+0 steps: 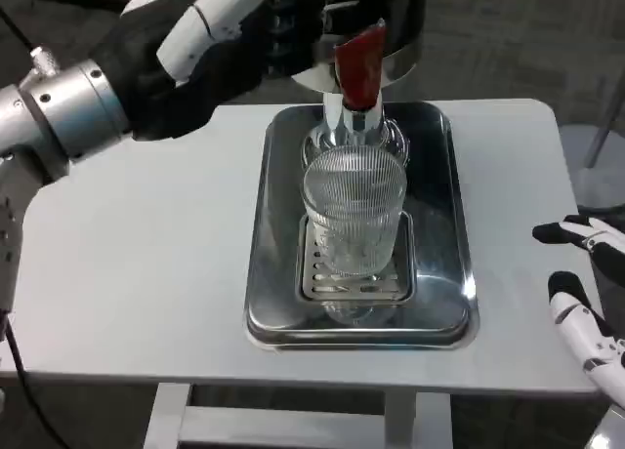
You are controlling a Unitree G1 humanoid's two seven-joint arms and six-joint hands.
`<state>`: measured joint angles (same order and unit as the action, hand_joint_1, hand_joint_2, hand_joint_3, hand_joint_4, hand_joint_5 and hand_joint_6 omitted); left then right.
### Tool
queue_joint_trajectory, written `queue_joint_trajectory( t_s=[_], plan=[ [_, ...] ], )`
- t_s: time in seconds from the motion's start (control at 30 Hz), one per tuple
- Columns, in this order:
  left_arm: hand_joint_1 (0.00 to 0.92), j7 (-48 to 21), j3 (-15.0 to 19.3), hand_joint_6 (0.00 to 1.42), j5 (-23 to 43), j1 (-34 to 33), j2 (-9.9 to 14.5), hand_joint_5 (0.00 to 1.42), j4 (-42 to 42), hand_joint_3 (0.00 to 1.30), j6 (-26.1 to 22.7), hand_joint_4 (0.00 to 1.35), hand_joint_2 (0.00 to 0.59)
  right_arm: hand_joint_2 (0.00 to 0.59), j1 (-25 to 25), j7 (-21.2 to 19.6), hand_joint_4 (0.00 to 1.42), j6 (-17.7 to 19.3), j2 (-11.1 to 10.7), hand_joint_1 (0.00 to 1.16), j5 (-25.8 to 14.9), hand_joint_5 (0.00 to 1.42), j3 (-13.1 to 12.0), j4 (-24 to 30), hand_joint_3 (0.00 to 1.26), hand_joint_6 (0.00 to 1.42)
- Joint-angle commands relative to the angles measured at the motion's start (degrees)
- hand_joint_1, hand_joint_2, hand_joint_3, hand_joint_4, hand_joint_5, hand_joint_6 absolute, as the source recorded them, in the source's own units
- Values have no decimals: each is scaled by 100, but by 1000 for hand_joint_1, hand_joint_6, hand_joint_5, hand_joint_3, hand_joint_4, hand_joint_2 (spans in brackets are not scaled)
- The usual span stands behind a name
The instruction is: Grasp the cup under the faucet to collect the drink, then remove the cup.
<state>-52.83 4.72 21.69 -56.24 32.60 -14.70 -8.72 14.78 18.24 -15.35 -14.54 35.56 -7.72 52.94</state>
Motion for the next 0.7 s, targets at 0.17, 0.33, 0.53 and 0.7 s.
queue_joint_trajectory(
  t_s=[0.17,0.33,0.53,0.7],
  plan=[
    [0,-140,-148,181,-197,-93,-40,84,-206,101,213,8,166,538,-41,-32,116,21,2,162,9,36,44,32,246,211],
    [0,-196,-225,183,-362,-70,-55,85,-251,103,386,8,166,534,-42,-23,116,15,0,161,12,37,40,36,246,211],
    [0,-220,-334,184,-588,11,-30,85,-189,104,674,8,166,533,-49,-9,116,15,-11,151,-20,37,19,36,248,211],
    [0,-232,-433,184,-792,90,17,86,-104,104,956,8,165,533,-58,12,116,5,-22,144,-43,30,13,36,249,211]
  ],
)
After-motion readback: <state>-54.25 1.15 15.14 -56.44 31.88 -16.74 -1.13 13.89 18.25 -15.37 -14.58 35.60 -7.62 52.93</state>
